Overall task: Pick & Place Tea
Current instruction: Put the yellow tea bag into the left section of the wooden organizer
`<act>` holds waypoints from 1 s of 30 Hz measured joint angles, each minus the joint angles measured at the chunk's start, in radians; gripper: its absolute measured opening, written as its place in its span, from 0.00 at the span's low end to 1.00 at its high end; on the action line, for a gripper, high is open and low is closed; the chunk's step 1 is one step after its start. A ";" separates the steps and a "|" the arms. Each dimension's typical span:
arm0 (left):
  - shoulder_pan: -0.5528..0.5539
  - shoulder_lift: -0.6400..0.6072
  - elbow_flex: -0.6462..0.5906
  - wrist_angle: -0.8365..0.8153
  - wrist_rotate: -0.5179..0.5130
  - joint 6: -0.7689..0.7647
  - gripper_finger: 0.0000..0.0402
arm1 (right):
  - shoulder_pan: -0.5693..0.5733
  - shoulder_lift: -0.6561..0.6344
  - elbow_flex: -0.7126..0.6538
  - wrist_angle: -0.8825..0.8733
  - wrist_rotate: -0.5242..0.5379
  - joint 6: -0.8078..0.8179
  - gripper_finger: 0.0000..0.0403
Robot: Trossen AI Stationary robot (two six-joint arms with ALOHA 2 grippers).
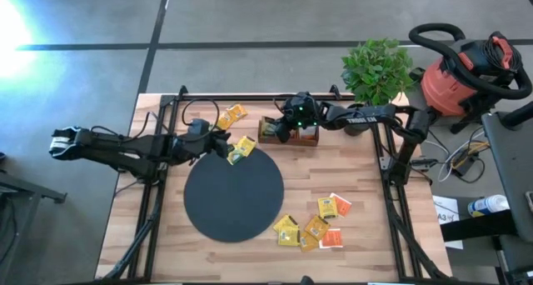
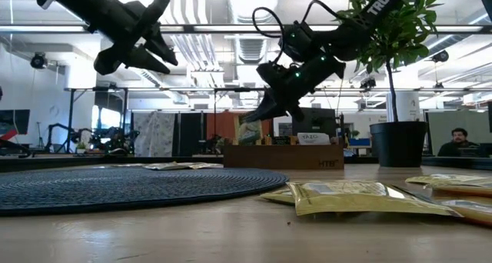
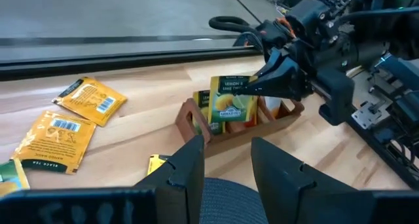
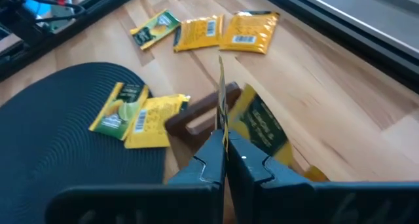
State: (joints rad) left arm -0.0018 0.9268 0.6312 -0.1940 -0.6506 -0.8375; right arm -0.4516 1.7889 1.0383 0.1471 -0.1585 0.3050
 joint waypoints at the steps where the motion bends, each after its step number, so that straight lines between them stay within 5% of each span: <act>1: 0.001 0.000 0.000 0.000 0.000 0.000 0.30 | -0.002 0.000 -0.004 0.001 0.000 0.000 0.02; 20: 0.000 0.000 0.000 -0.005 0.017 -0.009 0.30 | -0.004 0.121 0.072 0.094 -0.097 0.015 0.02; 30: 0.000 0.000 0.000 -0.009 0.043 0.003 0.30 | -0.017 0.114 0.119 -0.072 -0.052 -0.104 0.02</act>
State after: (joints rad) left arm -0.0018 0.9268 0.6315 -0.2031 -0.6074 -0.8347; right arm -0.4682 1.9027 1.1577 0.0751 -0.2101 0.2010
